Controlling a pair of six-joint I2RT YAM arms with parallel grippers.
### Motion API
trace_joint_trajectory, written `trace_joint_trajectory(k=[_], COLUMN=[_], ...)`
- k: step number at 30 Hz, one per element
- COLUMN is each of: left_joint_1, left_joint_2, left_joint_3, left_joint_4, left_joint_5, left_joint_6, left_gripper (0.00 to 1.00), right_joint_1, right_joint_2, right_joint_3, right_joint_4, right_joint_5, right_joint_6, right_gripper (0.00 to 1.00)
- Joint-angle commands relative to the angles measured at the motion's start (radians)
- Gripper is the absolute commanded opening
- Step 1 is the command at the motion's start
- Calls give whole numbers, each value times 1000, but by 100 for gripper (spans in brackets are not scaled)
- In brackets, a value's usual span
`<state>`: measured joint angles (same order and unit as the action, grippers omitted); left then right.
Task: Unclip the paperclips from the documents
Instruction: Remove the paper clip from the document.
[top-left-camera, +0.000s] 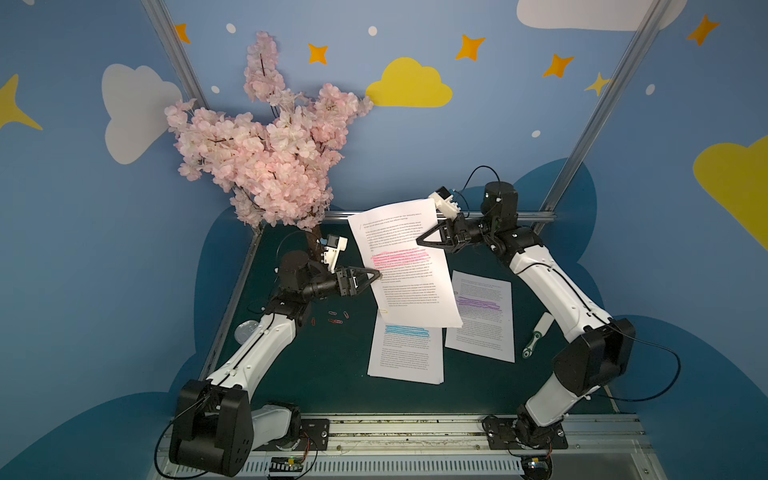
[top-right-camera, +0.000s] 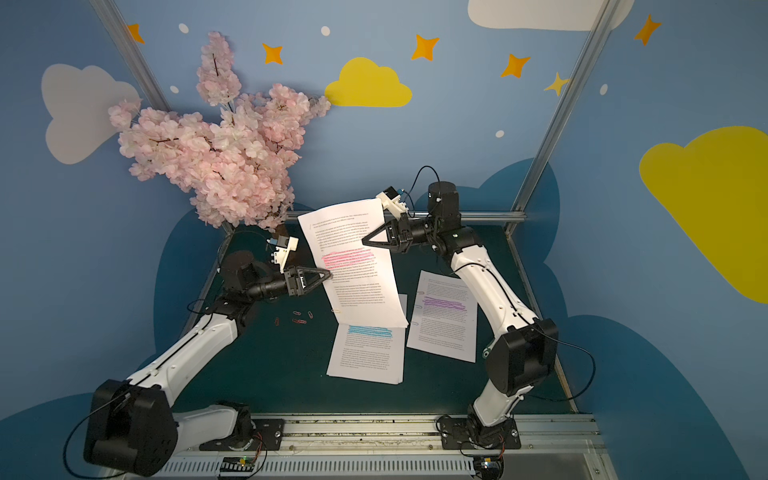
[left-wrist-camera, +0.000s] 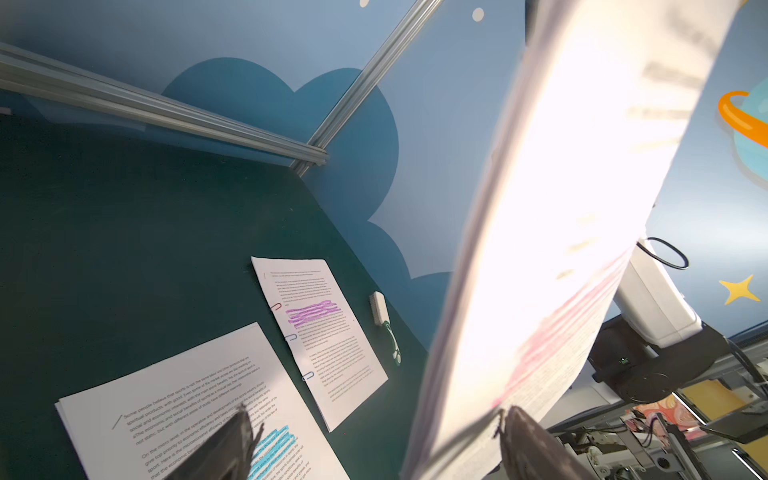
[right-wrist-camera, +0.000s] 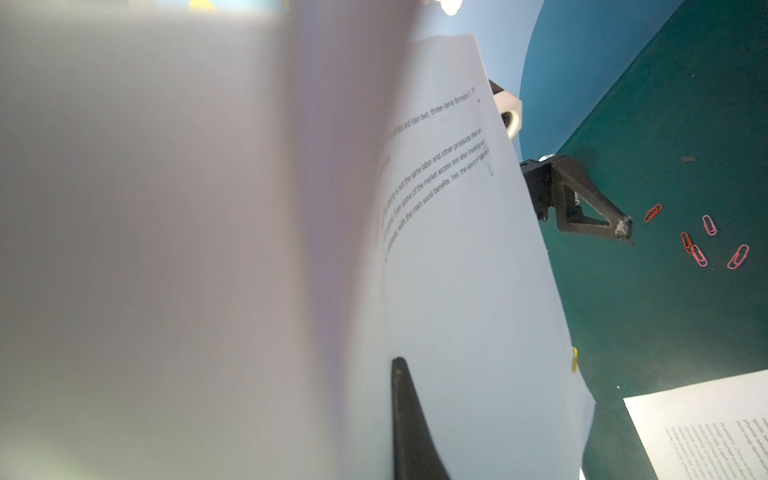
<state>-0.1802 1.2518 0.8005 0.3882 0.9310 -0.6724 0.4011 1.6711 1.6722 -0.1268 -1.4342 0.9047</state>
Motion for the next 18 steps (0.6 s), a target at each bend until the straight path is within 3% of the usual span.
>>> trace_joint_trajectory(k=[1, 7, 14, 18], left_joint_1=[-16, -41, -33, -17], left_joint_2=[17, 55, -4, -38], left_joint_3=[18, 37, 36, 36], left_joint_4=[124, 244, 155, 126], left_joint_5=[72, 212, 239, 233], left_joint_6=[-59, -181, -151, -144], left_gripper=[93, 88, 85, 76], right_joint_1=[1, -7, -38, -59], right_joint_2=[-6, 64, 135, 149], right_joint_3=[39, 127, 216, 225], right_joint_4=[81, 105, 146, 159], right_joint_5=[-18, -15, -17, -19], right_joint_6=[45, 54, 89, 98], right_gripper=[0, 0, 0, 0])
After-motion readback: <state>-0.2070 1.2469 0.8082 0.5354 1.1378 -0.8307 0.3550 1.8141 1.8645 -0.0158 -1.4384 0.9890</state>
